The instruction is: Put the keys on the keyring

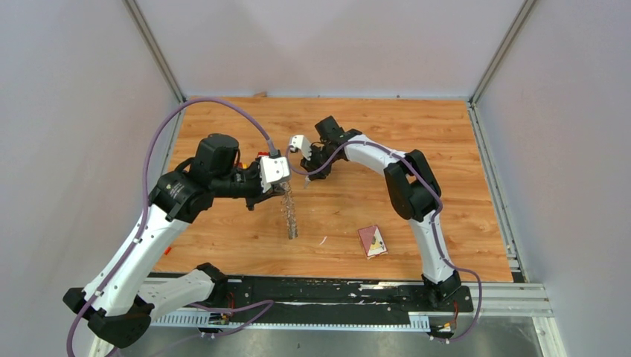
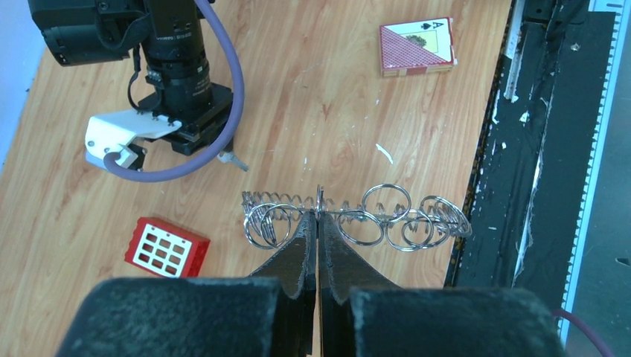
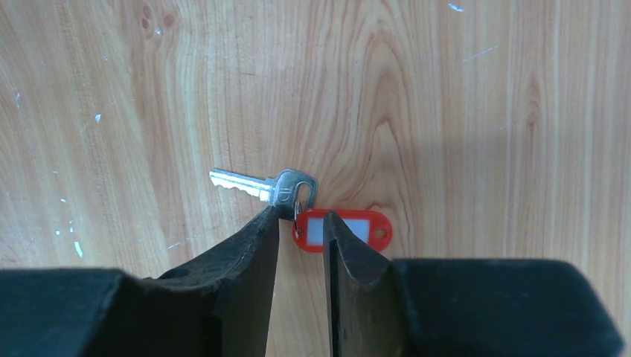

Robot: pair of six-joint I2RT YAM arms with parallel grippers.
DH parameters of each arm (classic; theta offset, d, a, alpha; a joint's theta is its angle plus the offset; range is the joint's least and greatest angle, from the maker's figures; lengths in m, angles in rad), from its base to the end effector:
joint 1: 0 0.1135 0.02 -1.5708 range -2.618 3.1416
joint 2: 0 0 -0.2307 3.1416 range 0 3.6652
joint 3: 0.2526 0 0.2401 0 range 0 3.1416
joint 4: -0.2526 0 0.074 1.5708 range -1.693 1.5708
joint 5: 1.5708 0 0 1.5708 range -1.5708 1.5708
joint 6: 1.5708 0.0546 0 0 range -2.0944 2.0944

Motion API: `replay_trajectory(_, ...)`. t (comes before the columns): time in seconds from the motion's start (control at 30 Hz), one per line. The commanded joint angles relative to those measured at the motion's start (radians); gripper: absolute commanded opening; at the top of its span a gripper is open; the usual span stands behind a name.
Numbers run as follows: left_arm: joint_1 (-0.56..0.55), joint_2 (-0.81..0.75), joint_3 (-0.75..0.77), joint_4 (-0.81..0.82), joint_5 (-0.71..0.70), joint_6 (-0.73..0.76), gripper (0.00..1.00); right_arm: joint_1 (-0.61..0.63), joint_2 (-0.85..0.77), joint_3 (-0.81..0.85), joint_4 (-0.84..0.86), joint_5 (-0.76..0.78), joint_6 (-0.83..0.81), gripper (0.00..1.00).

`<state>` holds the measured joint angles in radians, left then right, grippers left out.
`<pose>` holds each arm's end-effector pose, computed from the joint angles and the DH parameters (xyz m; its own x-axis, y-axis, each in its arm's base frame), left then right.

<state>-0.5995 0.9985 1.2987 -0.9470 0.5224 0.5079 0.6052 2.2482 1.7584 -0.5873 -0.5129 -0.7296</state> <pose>0.1466 -0.1332 0.3604 -0.0370 0.5358 -0.8435 0.9565 0.2635 0.1254 0.3594 0.2812 0.1298 -0.0819 -0.7629 -0.6413 -0.9948 0.1016 0.0062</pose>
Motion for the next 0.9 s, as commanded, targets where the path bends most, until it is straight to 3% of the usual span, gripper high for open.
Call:
replay_trajectory(0.0,0.005,-0.02,0.004,0.033,0.027,0.017,0.0,0.009,0.03,0.056,-0.01,0.002,-0.02,0.29)
replay_trajectory(0.5,0.004,-0.019,0.002,0.035,0.028,0.018,0.0,0.009,0.015,0.039,-0.007,0.005,-0.026,0.24)
replay_trajectory(0.87,0.004,-0.019,-0.003,0.034,0.028,0.02,0.0,0.009,0.034,0.053,-0.006,0.0,-0.014,0.1)
